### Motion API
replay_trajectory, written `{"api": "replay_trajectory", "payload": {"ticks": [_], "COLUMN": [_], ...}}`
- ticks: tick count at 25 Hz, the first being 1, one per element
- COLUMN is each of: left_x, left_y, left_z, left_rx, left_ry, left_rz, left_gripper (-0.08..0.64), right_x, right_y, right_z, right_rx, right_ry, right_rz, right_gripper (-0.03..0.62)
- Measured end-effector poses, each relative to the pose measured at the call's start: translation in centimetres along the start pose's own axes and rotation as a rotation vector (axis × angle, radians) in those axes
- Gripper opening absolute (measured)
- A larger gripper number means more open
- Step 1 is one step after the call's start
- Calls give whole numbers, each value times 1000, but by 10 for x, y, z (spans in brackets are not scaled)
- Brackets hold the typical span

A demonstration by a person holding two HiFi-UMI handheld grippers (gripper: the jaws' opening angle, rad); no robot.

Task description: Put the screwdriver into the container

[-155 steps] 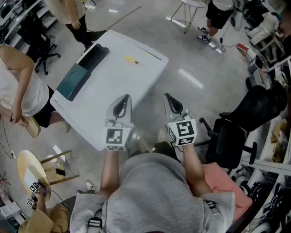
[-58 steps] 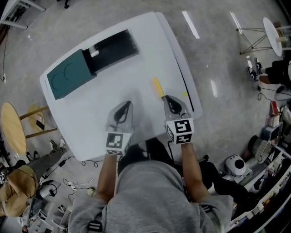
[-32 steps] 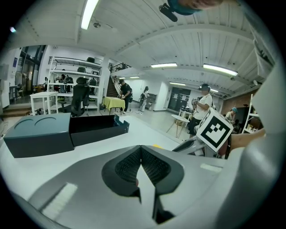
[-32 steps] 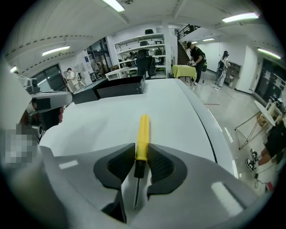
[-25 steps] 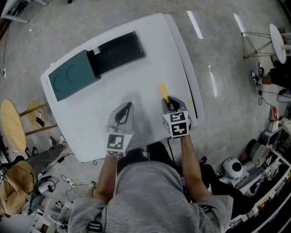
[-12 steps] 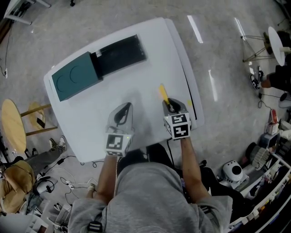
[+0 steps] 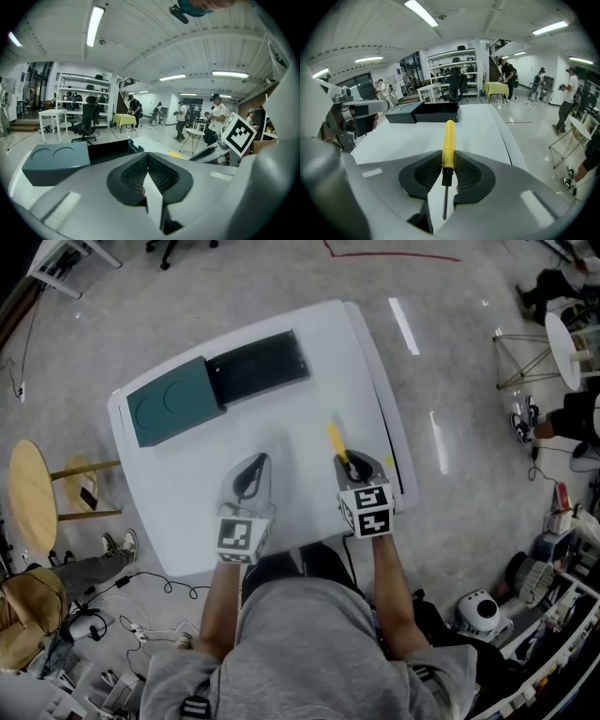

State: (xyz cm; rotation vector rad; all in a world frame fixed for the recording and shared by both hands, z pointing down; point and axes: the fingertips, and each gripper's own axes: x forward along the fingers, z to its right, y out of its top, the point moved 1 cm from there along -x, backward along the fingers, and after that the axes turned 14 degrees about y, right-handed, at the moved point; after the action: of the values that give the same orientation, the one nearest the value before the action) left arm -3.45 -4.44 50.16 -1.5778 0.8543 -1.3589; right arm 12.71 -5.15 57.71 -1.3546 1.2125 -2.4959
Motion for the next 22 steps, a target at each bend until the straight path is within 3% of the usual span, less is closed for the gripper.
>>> {"api": "replay_trajectory", "payload": {"ticks": [15, 22], "left_x": [-33, -36], "left_y": [55, 84], "left_z": [-49, -71], "left_rx": [-5, -8], "left_ry": [103, 140], "left_rz": [123, 177], "left_gripper": [11, 11], "right_x": [-19, -11], "right_y": [86, 128], "right_z": [-55, -78], "right_rx": [-172, -278], "right_ry": [34, 57], "right_rz": [130, 142], "right_gripper": [83, 81]}}
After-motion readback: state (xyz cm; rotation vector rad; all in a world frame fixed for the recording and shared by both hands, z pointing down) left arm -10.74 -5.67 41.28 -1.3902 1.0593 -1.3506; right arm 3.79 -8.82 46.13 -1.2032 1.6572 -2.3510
